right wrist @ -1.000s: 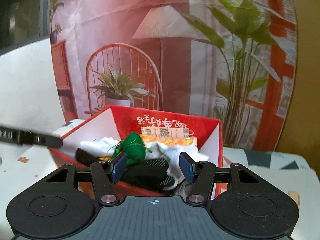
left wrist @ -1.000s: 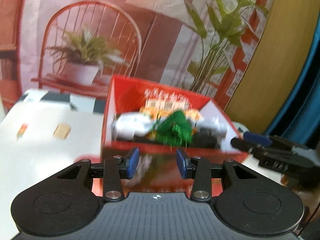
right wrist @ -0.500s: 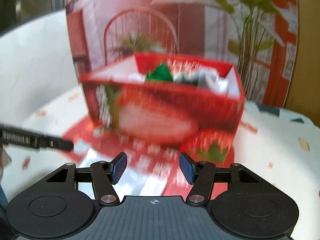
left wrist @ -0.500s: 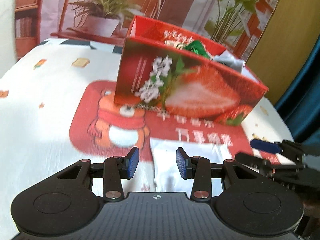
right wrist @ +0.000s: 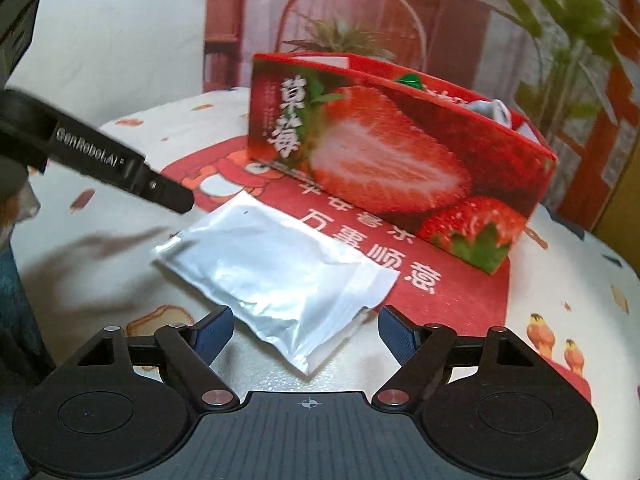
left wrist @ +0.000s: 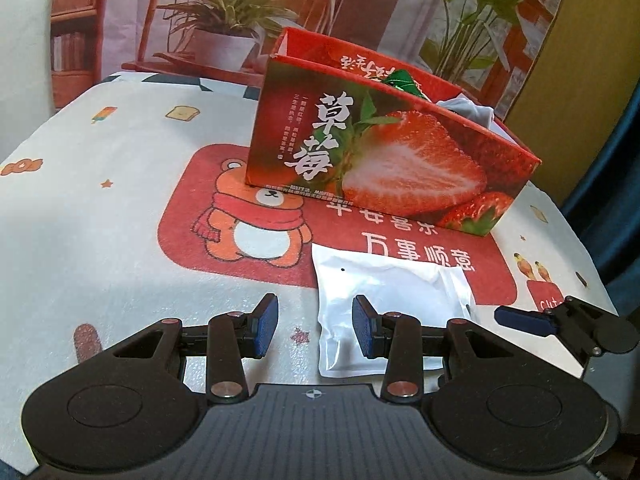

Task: Organize soft objects
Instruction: 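Move both grippers to the clear bag of green cables, then grasp the clear cable bag with both grippers and lift it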

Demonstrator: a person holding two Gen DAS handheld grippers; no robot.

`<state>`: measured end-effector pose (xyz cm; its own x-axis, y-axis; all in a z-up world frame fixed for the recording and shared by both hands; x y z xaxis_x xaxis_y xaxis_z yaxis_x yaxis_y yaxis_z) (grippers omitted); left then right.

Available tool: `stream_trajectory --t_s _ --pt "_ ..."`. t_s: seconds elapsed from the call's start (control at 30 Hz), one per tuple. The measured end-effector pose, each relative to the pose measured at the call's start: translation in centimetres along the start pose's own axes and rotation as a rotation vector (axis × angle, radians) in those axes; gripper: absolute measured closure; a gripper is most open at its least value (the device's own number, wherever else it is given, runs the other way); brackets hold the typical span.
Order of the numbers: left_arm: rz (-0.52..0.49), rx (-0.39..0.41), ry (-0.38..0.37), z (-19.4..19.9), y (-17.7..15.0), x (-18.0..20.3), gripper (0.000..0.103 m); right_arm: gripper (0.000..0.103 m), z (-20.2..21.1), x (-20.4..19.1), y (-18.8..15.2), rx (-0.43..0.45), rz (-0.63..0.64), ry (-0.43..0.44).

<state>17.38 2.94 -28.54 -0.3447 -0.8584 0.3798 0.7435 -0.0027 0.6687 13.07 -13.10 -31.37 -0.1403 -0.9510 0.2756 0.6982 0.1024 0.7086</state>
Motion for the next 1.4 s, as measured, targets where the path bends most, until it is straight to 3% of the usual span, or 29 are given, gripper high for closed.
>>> stream_trajectory --t_s 0.1,0.23,0.37,0.87,1.2,1.4 --pt "-0.002 0.006 0.009 0.2 0.0 -0.1 0.061 0.028 -0.7 -0.5 -0.2 -0.023 0.024 -0.014" --pt "0.009 0.017 0.019 0.4 0.0 -0.4 0.061 0.030 -1.6 0.1 -0.2 -0.046 -0.037 0.016" --pt "0.023 0.026 0.027 0.3 0.3 -0.7 0.061 0.039 -2.8 0.4 0.7 -0.061 -0.048 0.032" --pt "0.034 0.014 0.045 -1.2 2.3 -2.1 0.061 0.042 -7.6 2.5 3.9 -0.099 -0.128 0.025" --pt "-0.010 -0.027 0.022 -2.6 2.5 -1.9 0.061 0.045 -5.8 4.2 5.7 -0.022 -0.191 0.037" --pt "-0.092 -0.013 0.011 -4.6 4.8 -0.9 0.061 0.045 -5.4 5.6 7.0 -0.001 -0.242 0.038"
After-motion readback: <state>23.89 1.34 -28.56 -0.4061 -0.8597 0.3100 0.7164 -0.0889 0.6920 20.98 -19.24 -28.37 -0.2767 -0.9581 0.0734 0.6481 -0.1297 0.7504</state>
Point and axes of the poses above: each gripper's, at about its wrist camera, not at the fingertips, and z roughly against the way its jaws point, x to its right, y to its top, the point moved 2 cm from there along -z, roughly the way its jaws point, and after that the axes turned 12 degrees about -y, right-handed, at the moved point
